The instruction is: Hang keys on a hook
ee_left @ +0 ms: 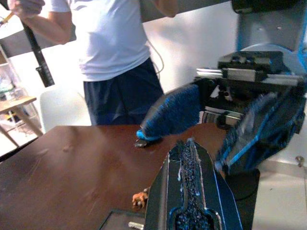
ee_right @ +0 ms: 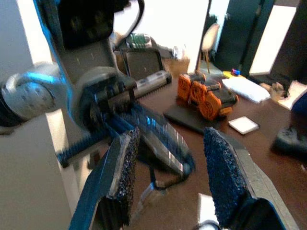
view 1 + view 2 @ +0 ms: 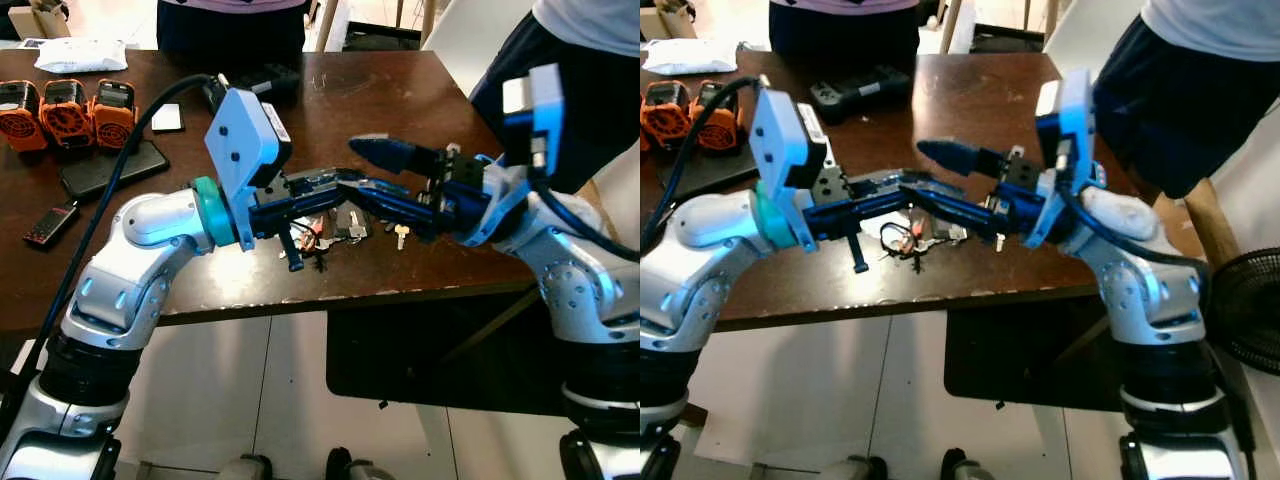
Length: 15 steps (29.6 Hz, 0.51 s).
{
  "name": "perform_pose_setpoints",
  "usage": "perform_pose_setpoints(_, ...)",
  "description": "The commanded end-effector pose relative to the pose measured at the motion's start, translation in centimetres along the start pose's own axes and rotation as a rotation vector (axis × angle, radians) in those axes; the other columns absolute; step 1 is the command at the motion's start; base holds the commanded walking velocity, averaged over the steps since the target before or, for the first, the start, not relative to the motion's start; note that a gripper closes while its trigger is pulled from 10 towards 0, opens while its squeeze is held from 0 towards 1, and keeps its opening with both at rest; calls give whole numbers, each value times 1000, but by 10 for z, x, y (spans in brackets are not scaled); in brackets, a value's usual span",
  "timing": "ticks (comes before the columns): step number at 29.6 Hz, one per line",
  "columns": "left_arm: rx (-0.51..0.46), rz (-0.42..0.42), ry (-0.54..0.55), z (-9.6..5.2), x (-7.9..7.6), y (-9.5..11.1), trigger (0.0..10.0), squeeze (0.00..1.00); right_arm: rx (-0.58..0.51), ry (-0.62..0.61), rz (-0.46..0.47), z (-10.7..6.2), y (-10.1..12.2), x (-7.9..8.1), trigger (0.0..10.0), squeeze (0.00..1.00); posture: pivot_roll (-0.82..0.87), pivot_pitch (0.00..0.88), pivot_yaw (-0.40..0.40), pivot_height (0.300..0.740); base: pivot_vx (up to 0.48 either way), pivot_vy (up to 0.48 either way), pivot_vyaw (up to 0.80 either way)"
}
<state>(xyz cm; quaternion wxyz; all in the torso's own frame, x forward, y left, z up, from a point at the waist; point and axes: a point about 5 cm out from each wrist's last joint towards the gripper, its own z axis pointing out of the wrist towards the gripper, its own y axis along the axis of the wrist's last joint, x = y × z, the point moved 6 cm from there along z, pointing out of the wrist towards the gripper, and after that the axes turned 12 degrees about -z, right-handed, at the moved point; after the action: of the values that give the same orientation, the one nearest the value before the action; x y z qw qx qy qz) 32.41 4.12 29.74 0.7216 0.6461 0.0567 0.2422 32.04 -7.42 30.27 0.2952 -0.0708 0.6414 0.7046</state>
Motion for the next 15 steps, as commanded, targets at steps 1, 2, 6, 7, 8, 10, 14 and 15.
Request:
perform_pose_setpoints(1,2,6,12,0,2,1,10000,0,40,-23,-11,-5,-6,-2,10000,0,78,59,-1,740,0,0,0)
perform_pose_setpoints(2,2,6,12,0,2,1,10000,0,40,-23,-11,-5,-6,-2,10000,0,78,59,-1,740,0,0,0)
perform_pose_setpoints(6,0,10,29,0,5,1,10000,0,61,-45,-7,-14,-9,-5,10000,0,77,56,-1,740,0,0,0)
perform_pose_setpoints(7,-5,11,36,0,7,3,10000,0,89,-28,2,-18,-14,-1,10000,0,76,54,-3,740,0,0,0)
perform_pose_setpoints(8,-5,11,36,0,7,3,10000,0,89,-28,2,-18,-14,-1,10000,0,76,54,-3,740,0,0,0)
perform_pose_setpoints(10,-17,13,43,1,8,6,10000,0,145,34,26,-25,-28,14,10000,0,76,53,-3,740,0,0,0)
perform_pose_setpoints(14,-21,14,43,1,8,7,10000,0,162,48,27,-26,-31,18,10000,0,76,53,-3,740,0,0,0)
perform_pose_setpoints(15,-26,15,42,2,7,8,10000,0,175,45,24,-27,-35,18,10000,0,71,50,-1,740,0,0,0)
